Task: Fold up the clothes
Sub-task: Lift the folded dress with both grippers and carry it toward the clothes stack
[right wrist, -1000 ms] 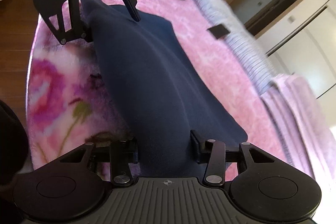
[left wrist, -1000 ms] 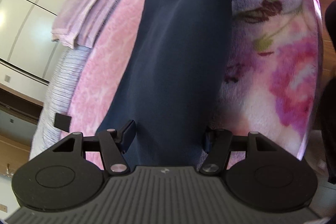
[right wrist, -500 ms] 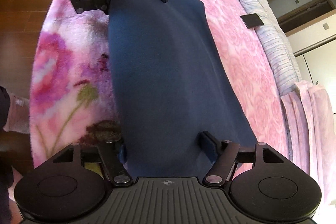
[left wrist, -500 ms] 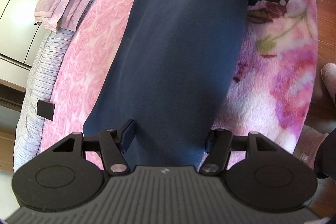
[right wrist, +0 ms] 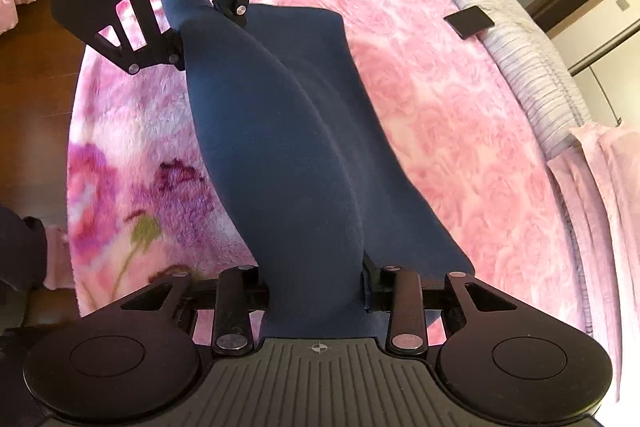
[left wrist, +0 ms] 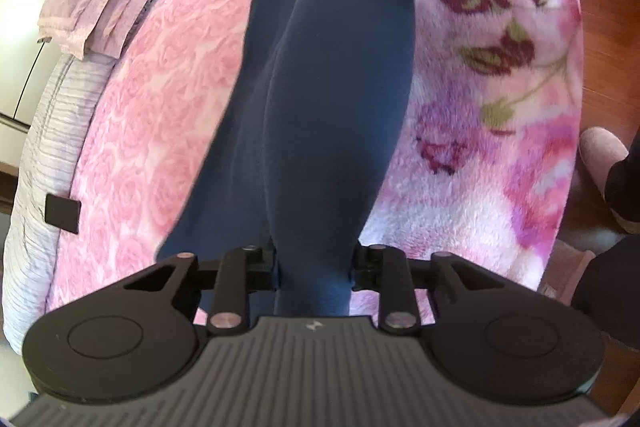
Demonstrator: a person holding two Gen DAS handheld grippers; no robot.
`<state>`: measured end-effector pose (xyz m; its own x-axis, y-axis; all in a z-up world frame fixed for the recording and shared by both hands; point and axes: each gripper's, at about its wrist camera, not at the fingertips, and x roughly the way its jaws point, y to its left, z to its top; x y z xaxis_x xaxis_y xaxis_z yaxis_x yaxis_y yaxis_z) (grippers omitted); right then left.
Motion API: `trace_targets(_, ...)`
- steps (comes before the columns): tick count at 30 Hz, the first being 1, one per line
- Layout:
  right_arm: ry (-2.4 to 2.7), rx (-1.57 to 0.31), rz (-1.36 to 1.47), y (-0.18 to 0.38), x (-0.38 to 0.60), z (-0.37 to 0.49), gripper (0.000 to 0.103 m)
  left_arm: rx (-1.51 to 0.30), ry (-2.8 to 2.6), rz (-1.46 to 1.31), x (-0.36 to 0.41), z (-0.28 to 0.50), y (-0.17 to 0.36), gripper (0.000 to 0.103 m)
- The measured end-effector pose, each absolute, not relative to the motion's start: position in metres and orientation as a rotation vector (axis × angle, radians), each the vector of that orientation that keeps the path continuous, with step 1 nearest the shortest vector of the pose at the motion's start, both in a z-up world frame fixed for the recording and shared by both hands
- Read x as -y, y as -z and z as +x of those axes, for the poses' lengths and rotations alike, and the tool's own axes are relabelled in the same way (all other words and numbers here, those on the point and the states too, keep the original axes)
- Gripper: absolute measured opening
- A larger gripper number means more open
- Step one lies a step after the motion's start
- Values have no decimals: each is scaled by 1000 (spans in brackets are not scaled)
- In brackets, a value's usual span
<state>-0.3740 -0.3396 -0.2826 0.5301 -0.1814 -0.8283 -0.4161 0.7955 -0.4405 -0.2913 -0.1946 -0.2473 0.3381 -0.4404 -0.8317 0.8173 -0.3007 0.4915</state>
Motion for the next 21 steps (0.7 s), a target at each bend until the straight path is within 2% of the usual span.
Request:
trace_targets(10, -68, -1017, -691, 160, 369, -379, 32, -245, 1315, 1326, 230, -293, 130, 20)
trace_targets(21, 302, -997, -706, 30, 405, -453, 32, 144, 1464, 1288, 311, -341, 16, 20)
